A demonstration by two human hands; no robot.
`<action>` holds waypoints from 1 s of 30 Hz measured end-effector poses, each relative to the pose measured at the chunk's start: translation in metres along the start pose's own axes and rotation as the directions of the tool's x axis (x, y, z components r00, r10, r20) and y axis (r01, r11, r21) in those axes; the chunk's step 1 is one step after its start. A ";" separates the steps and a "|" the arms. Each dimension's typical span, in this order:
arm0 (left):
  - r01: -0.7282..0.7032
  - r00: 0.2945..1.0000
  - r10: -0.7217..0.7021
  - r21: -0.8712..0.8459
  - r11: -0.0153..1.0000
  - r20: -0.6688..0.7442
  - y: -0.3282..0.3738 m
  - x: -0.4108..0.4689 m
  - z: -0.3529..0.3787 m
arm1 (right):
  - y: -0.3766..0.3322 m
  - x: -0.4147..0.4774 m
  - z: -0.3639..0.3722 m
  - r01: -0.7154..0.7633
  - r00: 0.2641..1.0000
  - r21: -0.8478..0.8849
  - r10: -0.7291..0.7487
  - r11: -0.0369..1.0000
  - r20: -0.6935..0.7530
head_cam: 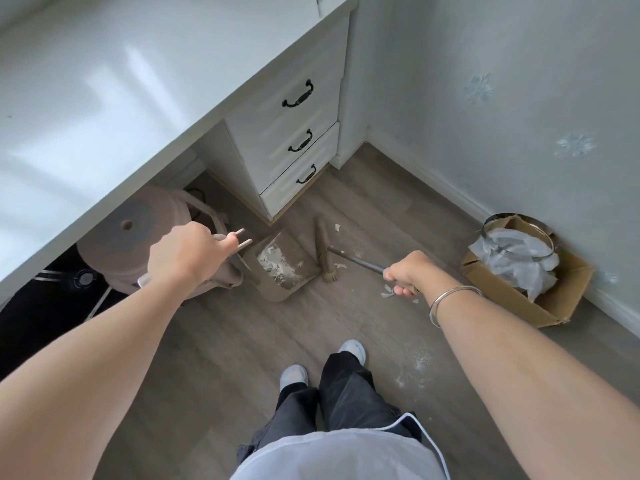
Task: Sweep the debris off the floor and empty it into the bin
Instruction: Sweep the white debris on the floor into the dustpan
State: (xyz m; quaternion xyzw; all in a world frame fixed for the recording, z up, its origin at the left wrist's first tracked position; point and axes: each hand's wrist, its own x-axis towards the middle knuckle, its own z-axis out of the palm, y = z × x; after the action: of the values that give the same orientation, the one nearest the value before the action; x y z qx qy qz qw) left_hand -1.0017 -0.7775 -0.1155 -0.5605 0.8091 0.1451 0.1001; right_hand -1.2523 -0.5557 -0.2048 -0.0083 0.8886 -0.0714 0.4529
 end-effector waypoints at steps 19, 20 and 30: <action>-0.244 0.970 0.240 0.120 0.962 0.041 0.103 0.021 0.010 | 0.100 -0.005 -0.042 -0.315 0.945 0.392 0.251 0.864 0.208; -0.279 0.960 0.275 0.138 0.951 0.047 0.108 0.021 0.011 | 0.110 -0.010 -0.038 -0.331 0.942 0.423 0.266 0.843 0.206; -0.561 0.828 0.545 0.185 0.807 0.133 0.128 0.019 0.012 | 0.183 -0.072 0.041 -0.504 0.857 0.615 0.438 0.607 0.271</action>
State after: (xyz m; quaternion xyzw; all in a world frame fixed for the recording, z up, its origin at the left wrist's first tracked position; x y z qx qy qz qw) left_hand -1.1282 -0.7482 -0.1172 -0.2808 0.9437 0.0998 0.1436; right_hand -1.1673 -0.3741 -0.1951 0.3847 0.7512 -0.2616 0.4683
